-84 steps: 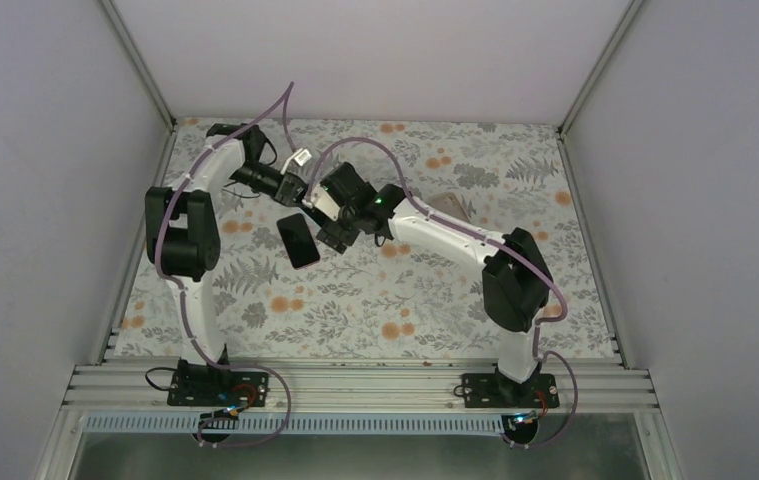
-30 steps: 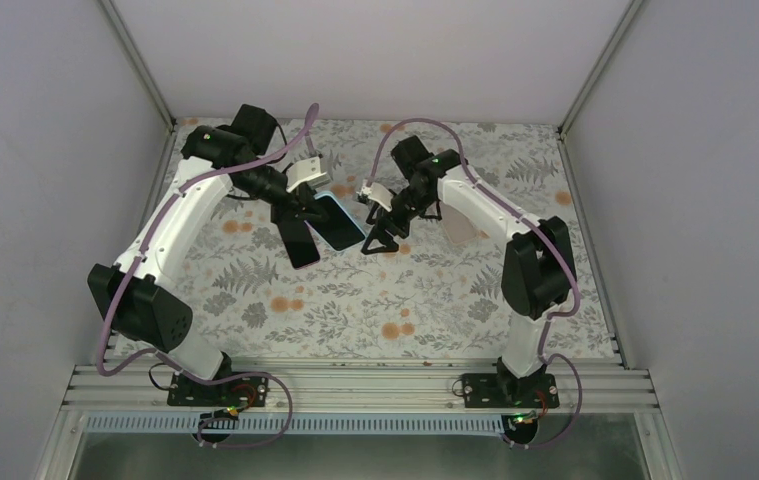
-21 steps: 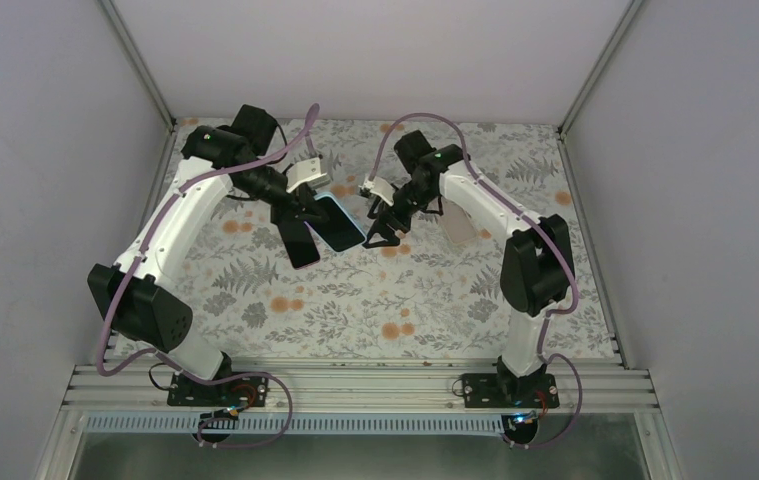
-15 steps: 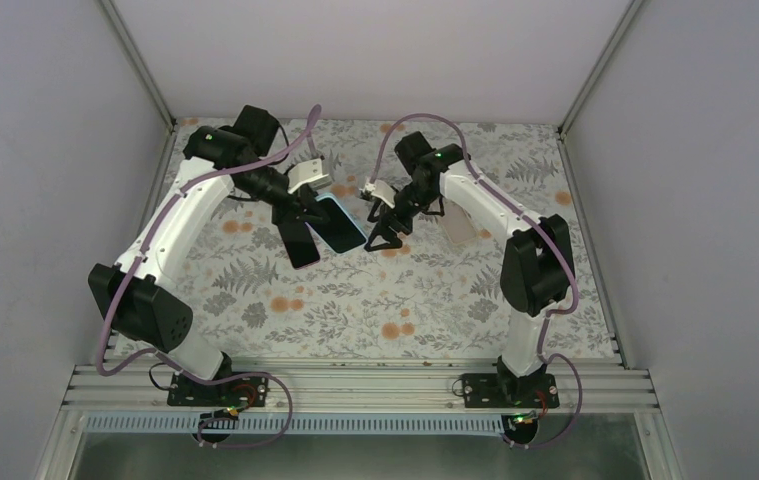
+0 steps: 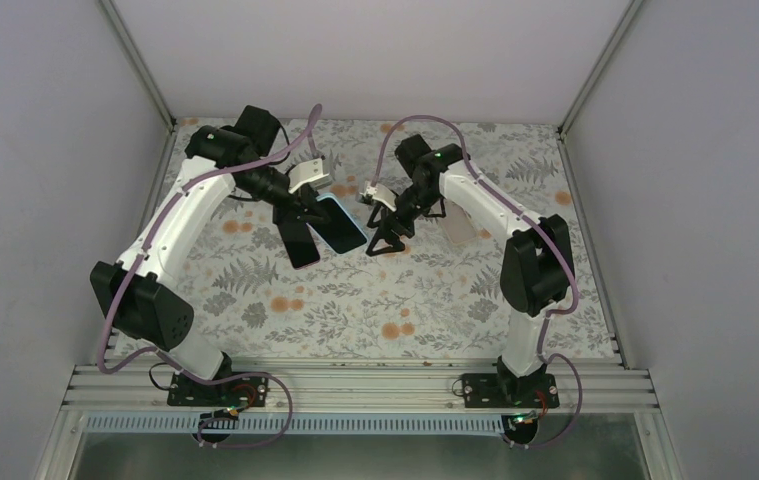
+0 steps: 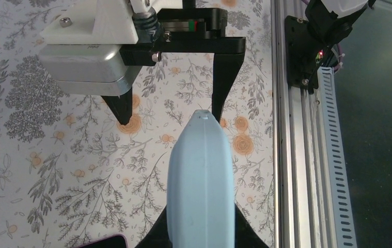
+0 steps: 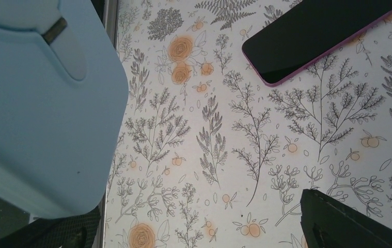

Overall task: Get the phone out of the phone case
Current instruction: Remove the phone case from the phone.

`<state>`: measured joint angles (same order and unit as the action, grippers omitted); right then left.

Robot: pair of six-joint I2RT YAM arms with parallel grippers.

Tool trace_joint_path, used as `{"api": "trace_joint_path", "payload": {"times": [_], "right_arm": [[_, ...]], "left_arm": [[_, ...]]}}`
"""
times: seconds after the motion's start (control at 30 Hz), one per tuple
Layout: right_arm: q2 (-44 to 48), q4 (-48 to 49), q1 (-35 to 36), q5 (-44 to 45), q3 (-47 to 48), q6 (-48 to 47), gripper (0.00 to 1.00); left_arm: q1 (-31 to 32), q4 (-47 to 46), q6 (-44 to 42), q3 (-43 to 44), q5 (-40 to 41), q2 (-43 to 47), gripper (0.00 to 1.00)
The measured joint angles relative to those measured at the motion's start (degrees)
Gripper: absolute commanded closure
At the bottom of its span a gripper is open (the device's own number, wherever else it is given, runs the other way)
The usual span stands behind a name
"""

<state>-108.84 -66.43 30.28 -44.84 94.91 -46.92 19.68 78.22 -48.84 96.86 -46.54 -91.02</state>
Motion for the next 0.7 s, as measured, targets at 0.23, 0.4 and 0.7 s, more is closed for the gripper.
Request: {"api": "trace_joint_path", "payload": {"times": [0.23,0.4,0.7], "right_arm": [[-0.35,0.24,0.0,-0.42,1.53,0.42,0.06],[-1.33,0.31,0.0,-0.55,2.6,1.05,0.07],[-2.29,0.83,0.0,-0.48,3.02,1.95,0.07]], "left_arm": [[-0.04,-0.13,0.04,0.0,-0.48,-0.22,0.98],[-0.13,-0.42,0.04,0.0,-0.07,-0.22,0.98],[-0.17,-0.74,0.04,-0.02,1.03,-0.22,0.98]]}}
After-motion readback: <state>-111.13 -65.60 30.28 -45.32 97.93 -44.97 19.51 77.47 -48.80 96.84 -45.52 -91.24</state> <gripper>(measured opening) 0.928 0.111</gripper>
